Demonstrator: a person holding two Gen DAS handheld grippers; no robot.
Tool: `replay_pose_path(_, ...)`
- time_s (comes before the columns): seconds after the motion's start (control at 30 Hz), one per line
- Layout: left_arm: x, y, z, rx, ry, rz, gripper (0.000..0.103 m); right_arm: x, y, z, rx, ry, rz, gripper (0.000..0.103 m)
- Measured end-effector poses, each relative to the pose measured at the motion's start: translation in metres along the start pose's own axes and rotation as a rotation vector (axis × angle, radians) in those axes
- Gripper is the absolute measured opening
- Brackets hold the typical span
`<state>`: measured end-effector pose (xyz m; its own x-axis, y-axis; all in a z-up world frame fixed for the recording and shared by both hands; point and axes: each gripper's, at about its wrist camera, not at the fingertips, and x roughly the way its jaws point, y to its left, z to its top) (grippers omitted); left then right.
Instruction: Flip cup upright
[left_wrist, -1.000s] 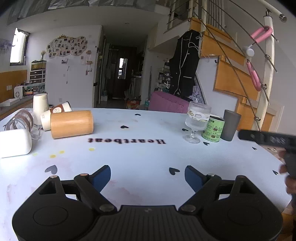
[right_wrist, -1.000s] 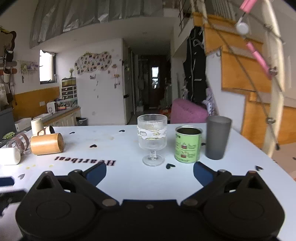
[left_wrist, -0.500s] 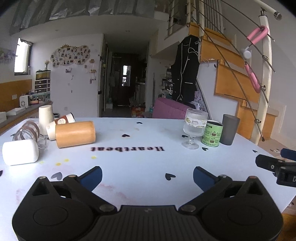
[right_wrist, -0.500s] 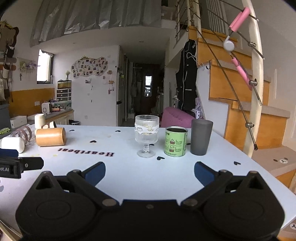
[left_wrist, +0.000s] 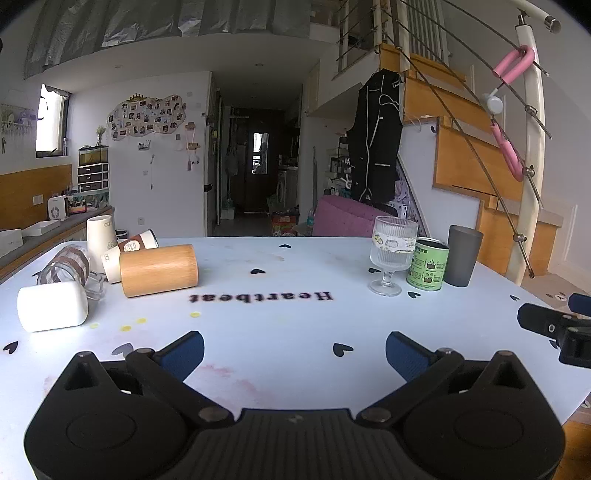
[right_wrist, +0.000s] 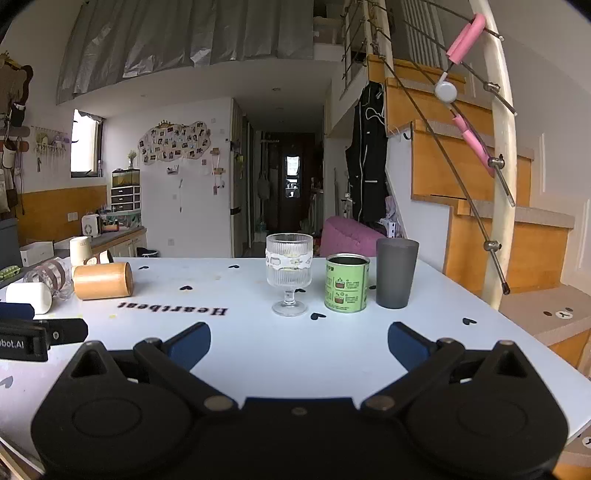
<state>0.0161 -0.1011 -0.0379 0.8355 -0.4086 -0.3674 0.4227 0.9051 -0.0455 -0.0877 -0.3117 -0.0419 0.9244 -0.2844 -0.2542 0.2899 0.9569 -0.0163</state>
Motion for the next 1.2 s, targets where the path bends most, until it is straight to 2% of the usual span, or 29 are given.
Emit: replay_pose_path(1.2,0.0,0.001,-0.0004,0.003,0.0,0.003,0.103,0.0006,0.0001,-0.0026,-0.001,0.01,0.003,0.103)
